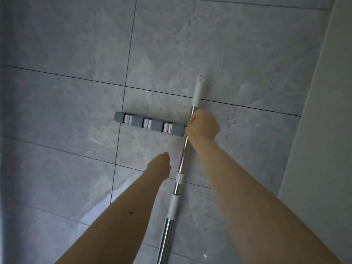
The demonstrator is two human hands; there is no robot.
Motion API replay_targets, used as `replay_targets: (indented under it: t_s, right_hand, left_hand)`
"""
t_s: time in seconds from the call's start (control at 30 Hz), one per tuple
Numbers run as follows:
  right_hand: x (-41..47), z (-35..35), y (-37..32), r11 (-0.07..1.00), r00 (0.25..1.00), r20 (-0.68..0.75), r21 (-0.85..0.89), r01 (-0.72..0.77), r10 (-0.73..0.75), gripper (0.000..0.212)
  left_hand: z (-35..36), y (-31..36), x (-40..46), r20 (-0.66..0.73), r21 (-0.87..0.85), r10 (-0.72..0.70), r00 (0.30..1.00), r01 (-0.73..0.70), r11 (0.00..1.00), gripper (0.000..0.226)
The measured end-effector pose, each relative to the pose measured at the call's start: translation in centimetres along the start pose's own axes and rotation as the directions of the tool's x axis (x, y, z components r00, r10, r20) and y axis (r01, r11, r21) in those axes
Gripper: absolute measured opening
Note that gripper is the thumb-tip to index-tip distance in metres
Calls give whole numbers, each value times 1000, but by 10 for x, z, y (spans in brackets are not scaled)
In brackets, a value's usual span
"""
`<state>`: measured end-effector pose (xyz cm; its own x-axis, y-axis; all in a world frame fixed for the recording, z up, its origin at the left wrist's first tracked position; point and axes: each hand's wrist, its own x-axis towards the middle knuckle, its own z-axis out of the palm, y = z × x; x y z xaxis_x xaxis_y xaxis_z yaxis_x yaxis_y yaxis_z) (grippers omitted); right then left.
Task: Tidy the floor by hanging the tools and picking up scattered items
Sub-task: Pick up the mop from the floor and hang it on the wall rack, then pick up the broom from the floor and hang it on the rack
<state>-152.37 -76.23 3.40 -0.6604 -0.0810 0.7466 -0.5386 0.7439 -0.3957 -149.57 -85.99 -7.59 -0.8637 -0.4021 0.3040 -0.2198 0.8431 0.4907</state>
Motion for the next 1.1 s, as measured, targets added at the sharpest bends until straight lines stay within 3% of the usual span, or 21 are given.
replay_targets:
  t_s: [0.17,0.33,0.5,0.7,0.9,1.1]
  right_hand:
    - [-29,11,-17,966,951,188,133,222,-244,27]
    - [-93,34,-64,881,812,342,201,429,-474,26]
    - [-182,47,-137,744,608,431,344,572,-667,25]
    - [-303,19,-239,565,355,456,502,655,-816,25]
    - [-431,-51,-343,316,110,323,704,636,-940,24]
    - [-575,-152,-417,37,-113,126,811,584,-985,25]
  left_hand:
    - [-25,-26,-20,-64,94,-120,991,125,988,28]
    - [-52,-82,-87,-164,214,-289,943,320,923,32]
    - [-90,-158,-187,-209,223,-514,832,552,804,41]
    - [-152,-221,-342,-367,217,-687,627,776,593,32]
    - [-212,-253,-513,-507,155,-778,370,928,340,29]
    - [-265,-248,-700,-581,7,-813,31,999,33,31]
